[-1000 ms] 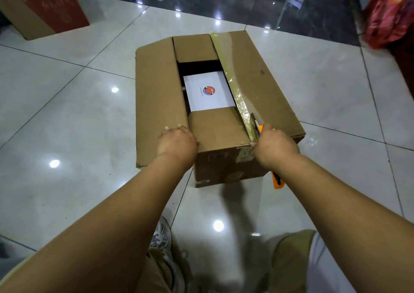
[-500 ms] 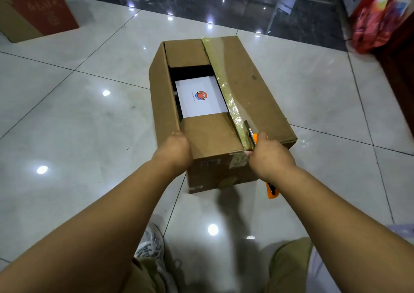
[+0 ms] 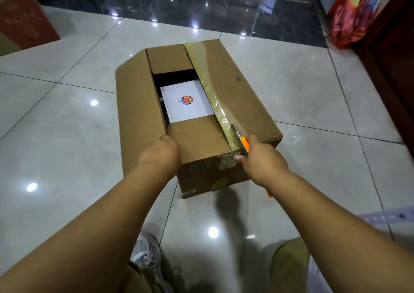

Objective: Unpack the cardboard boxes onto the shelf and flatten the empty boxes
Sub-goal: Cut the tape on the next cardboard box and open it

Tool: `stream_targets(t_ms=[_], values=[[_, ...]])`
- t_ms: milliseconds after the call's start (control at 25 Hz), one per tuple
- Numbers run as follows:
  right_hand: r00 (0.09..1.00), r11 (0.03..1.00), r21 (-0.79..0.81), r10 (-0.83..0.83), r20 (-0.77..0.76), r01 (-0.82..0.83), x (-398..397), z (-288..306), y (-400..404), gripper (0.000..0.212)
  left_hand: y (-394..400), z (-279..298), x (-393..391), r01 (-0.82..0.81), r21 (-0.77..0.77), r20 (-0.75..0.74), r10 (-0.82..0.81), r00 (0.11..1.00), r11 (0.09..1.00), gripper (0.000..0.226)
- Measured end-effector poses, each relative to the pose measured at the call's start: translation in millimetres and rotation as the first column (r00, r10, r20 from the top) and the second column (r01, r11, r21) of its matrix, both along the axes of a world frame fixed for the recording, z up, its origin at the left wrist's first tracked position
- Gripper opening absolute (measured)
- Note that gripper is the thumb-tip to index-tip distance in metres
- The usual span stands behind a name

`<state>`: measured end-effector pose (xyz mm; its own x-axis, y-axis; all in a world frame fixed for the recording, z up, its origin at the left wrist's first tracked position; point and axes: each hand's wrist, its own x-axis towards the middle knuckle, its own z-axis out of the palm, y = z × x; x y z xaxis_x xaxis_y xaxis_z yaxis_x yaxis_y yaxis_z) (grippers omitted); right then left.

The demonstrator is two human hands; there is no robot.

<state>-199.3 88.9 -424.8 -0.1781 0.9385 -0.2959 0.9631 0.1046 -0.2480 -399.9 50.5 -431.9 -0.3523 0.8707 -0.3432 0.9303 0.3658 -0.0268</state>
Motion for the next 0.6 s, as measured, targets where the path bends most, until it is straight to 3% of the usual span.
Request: stream_targets(t_ms=[120, 240, 400, 480, 600], values=[[0.999, 1.0, -0.014, -0.011, -0.049, 0.011, 6.2, -0.3, -2.0, 0.055, 4.6, 8.8, 14.1, 0.048, 0.021, -0.103, -0.046, 0.994, 0.999, 0.042], [0.995, 1.0, -0.016, -0.01, -0.094, 0.009, 12.1, -3.9, -6.6, 0.066, 15.6, 13.8, 33.2, 0.128, 0.122, -0.042, -0.124, 0.991, 0.984, 0.037], [0.997, 0.999, 0.04, 0.004, -0.072, -0.001, 19.2, -8.8, -11.8, 0.053, 36.0, 13.8, 50.3, 0.128, 0.264, 0.206, -0.185, 0.961, 0.956, 0.023], [0.998, 0.996, 0.084, 0.013, -0.068, -0.007, 23.5, -10.6, -14.4, 0.048, 43.7, 9.2, 55.9, 0.052, 0.253, 0.361, -0.144, 0.921, 0.966, 0.027], [0.998, 0.994, 0.111, 0.011, -0.06, -0.005, 30.8, -11.3, -18.8, 0.04, 48.1, 2.3, 58.9, -0.095, 0.172, 0.613, -0.031, 0.789, 0.981, 0.033]])
